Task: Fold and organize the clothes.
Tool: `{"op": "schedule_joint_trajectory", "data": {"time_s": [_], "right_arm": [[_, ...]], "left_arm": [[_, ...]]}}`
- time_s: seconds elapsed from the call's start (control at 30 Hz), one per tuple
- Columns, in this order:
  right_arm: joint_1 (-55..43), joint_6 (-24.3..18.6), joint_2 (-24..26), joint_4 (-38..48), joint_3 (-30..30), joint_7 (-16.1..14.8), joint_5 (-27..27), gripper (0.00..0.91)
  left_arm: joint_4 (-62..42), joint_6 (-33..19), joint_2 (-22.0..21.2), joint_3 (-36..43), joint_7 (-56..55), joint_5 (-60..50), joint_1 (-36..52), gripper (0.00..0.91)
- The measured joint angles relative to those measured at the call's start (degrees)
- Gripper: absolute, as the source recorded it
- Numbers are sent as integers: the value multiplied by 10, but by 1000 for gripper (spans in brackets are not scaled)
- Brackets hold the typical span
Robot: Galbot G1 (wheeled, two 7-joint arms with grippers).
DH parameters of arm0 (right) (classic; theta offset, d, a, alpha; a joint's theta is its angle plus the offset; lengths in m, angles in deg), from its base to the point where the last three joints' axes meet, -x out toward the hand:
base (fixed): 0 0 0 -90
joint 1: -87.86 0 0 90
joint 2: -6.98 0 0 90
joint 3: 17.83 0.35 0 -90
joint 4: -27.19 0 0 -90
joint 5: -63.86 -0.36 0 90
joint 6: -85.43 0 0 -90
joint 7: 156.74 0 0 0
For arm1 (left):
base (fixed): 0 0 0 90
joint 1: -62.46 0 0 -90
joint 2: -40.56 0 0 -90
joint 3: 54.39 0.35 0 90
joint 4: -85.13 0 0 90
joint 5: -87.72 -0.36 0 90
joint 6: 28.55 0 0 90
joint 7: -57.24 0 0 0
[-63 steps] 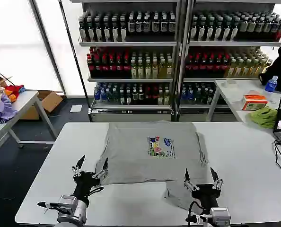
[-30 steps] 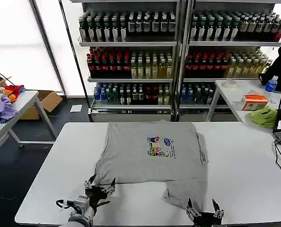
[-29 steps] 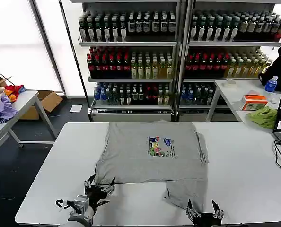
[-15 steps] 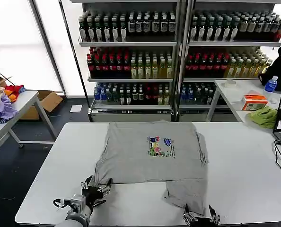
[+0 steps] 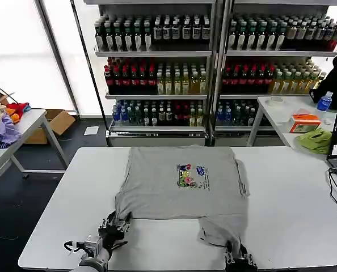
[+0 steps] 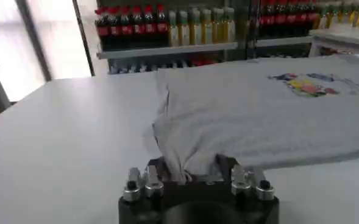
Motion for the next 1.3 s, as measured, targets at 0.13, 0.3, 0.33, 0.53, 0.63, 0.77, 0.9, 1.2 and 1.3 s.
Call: {"op": "schedule_joint_trajectory", "data": {"time_s": [0.13, 0.3, 0.33, 0.53, 0.63, 0.77, 0.9, 1.2, 1.3], "right_arm": [[1, -7, 1, 3, 3, -4, 2, 0], [2, -19, 2, 3, 6, -10, 3, 0], [3, -22, 2, 3, 7, -12, 5, 0], [3, -49, -5, -3, 11, -27, 35, 0], [-5, -67, -11, -17, 12, -37, 61, 0], [-21, -86, -22, -33, 17, -52, 98, 0], [-48, -94, -38, -38, 23, -66, 128, 0], [-146, -97, -51, -5, 41, -91, 147, 0], [-184, -96, -50, 19, 43, -94, 146, 0]], "left_arm": [[1, 0, -2, 1, -1, 2, -1, 0], [1, 0, -7, -1, -5, 1, 0, 0], [2, -2, -8, 0, -5, 1, 0, 0], [7, -17, -14, 0, -6, 2, 0, 0], [12, -27, -20, 2, -5, 6, 2, 0], [25, -46, -27, 5, -3, 13, 9, 0], [36, -66, -36, 4, -4, 21, 22, 0], [23, -92, -40, 1, -15, 48, 78, 0], [5, -94, -37, 5, -16, 59, 105, 0]]}}
